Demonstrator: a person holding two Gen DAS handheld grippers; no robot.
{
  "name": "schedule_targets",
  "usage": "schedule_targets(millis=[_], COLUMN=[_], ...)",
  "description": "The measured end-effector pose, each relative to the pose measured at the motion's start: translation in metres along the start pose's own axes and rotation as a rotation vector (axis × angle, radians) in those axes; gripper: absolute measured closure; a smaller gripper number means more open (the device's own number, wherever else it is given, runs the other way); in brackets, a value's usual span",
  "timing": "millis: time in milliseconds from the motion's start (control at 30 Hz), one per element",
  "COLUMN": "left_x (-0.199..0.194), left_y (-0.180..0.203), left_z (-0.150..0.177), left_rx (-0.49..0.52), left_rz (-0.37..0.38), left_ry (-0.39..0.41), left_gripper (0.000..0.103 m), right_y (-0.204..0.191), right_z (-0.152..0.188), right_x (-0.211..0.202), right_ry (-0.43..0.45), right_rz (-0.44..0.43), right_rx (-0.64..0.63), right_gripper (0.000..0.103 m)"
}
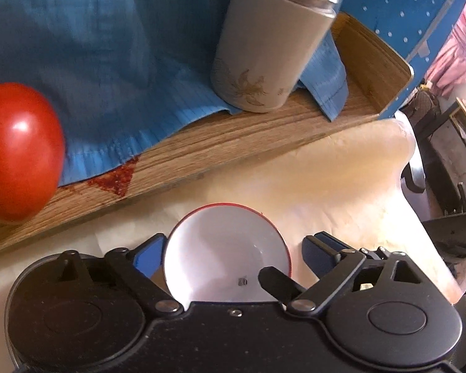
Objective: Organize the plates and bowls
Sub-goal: 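Move both grippers to the small red-rimmed white bowl and grasp its rim, then lift the small white bowl with both grippers and carry it over the steel bowl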
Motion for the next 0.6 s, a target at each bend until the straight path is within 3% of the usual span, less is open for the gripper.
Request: schedule_targets(millis=[300,500,600], left_x=[-0.014,-0.024,-0.028], left_y=[-0.009,-0.012,-0.012], left_z=[0.005,0.008,0.01], left_rx=[-0.015,-0.003,0.014], left_rz=[0.015,-0.004,-0.012], left_ry=[0.044,0.09,0.11], left_gripper=[0.03,0.053,0.06], right_y=[0.002,0.002,0.003], right_z=[0.0,0.001,0.0], right_x=[-0.003,-0.004,-0.004], right_ry=[0.001,-0.002,-0.008], right_rz=[0.008,0.014,0.001], right_rx=[0.007,0.011,0.021], right_gripper=[0.035,0.042,0.048])
Point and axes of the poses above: each gripper's, at about its wrist camera, not at the fingertips, and x roughly the way its jaws point, y to its right, z to its underside, the point moved 1 cm from there along x, roughly the way its jaws point, and after that the axes turned 6 degrees about -z, right-handed, at the moved point
